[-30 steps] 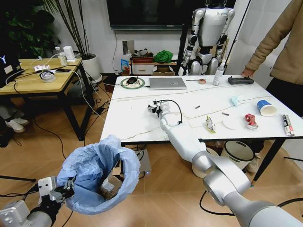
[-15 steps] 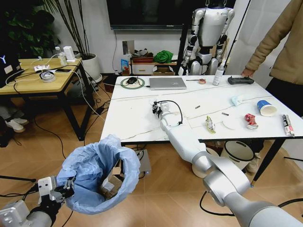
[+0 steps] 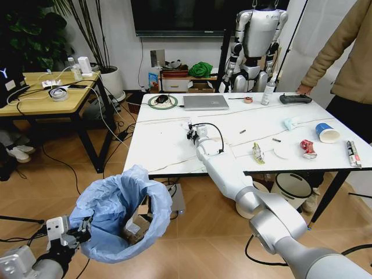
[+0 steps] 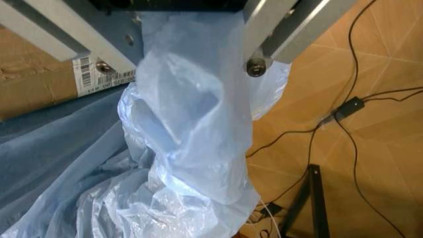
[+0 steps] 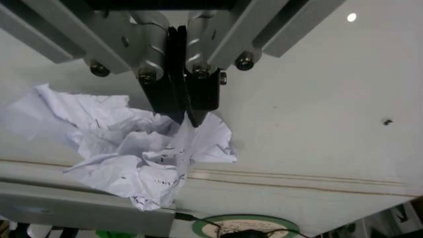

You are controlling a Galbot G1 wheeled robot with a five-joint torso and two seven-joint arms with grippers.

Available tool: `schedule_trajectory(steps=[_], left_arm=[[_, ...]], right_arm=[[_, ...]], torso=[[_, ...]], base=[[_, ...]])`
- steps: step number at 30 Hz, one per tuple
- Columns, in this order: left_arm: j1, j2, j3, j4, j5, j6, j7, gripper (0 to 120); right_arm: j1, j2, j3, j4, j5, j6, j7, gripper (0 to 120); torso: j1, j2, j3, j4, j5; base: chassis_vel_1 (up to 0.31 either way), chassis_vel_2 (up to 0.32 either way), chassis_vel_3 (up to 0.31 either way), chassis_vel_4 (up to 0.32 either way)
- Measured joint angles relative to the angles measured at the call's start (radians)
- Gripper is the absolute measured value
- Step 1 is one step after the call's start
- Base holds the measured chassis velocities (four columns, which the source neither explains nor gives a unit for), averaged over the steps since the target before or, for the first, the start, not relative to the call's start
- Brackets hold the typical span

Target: Pick up the trash bin and place the trash from the table into it.

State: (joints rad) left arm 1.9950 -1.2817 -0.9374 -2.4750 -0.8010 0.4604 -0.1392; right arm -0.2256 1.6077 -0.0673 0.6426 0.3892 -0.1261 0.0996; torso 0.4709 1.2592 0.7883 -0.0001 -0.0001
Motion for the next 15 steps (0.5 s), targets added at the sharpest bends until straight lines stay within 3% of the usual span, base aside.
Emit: schedule_trajectory(steps=[2,4,11,15], left_arm=[[0.000,0.000,0.000,0.000,0.000,0.000,0.000,0],[-0.001,0.008,0.004,0.001,-0.004,0.000,-0.001,0],[-0.019,0.030,0.012,0.015,-0.027,0.002,-0.007,0],[-0.029,0.037,0.015,0.023,-0.036,0.005,-0.010,0]], right_arm=[[0.000,0.000,0.000,0.000,0.000,0.000,0.000,0],[-0.047,-0.034,-0.021,0.130,0.070,-0.021,-0.016,0],[-0.160,-0.169,-0.054,0.450,0.228,-0.048,-0.048,0],[-0.210,-0.242,-0.072,0.652,0.340,-0.051,-0.065,0]], torso=[[0.000,0.000,0.000,0.0000,0.0000],[0.000,0.000,0.000,0.0009,0.0001],[0.000,0.000,0.000,-0.0006,0.0001],[0.000,0.000,0.000,0.0001,-0.0002]], base=[[0.000,0.000,0.000,0.000],[0.000,0.000,0.000,0.000],[0.000,0.000,0.000,0.000],[0.000,0.000,0.000,0.000]])
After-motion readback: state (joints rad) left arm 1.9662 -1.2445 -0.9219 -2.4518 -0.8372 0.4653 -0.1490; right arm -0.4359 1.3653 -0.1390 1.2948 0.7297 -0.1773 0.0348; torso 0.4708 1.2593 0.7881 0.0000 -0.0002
